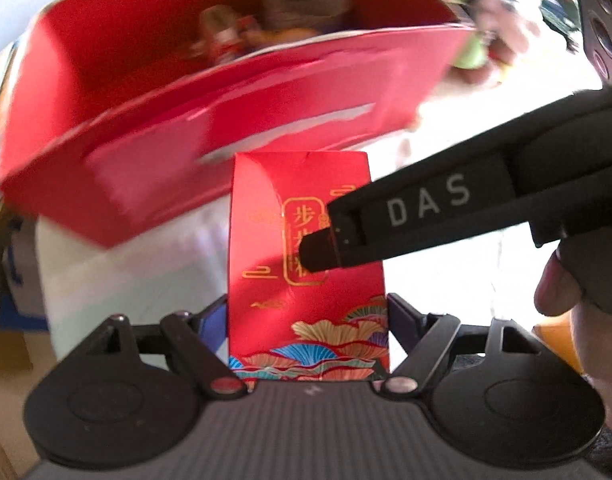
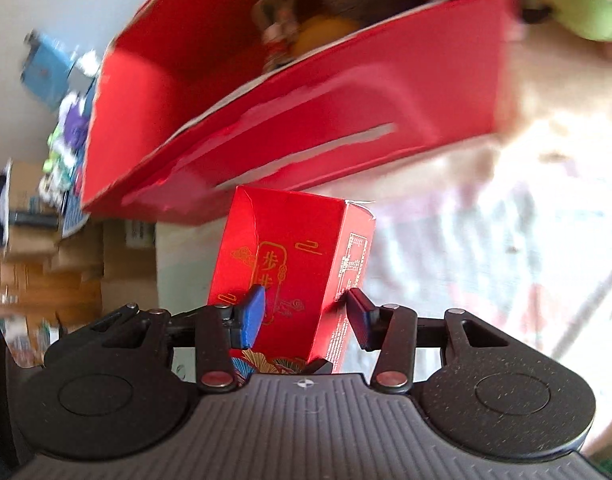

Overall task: Organize objects
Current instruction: 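Lift the red gift box and carry it over the red box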

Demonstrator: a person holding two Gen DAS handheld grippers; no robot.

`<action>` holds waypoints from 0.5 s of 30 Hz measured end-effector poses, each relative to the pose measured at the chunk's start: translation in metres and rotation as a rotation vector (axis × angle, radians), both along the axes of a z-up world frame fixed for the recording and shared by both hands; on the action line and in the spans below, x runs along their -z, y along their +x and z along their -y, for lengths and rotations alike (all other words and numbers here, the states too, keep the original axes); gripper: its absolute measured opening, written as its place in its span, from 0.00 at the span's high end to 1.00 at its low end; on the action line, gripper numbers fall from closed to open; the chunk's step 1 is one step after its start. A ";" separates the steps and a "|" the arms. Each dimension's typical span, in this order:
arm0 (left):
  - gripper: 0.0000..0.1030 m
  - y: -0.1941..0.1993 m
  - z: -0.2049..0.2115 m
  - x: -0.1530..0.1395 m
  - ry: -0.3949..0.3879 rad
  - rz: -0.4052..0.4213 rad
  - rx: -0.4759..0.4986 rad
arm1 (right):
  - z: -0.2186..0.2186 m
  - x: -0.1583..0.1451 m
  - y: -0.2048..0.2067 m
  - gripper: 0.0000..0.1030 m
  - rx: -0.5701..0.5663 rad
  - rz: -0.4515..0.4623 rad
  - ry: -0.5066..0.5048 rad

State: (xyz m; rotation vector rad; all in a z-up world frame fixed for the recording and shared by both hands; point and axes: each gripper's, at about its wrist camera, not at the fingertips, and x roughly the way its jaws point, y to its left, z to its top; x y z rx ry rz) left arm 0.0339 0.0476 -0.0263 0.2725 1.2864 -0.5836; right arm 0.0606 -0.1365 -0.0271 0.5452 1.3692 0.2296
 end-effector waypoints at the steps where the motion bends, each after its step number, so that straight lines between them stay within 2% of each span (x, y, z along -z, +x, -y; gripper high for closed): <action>1: 0.23 0.000 0.006 -0.001 -0.008 0.001 0.028 | 0.007 -0.002 -0.004 0.53 0.027 0.005 -0.008; 9: 0.23 -0.006 0.060 -0.022 -0.085 0.022 0.246 | 0.050 -0.030 -0.031 0.53 0.235 0.052 -0.086; 15: 0.23 -0.015 0.096 -0.047 -0.156 0.073 0.364 | 0.073 -0.065 -0.052 0.52 0.330 0.126 -0.171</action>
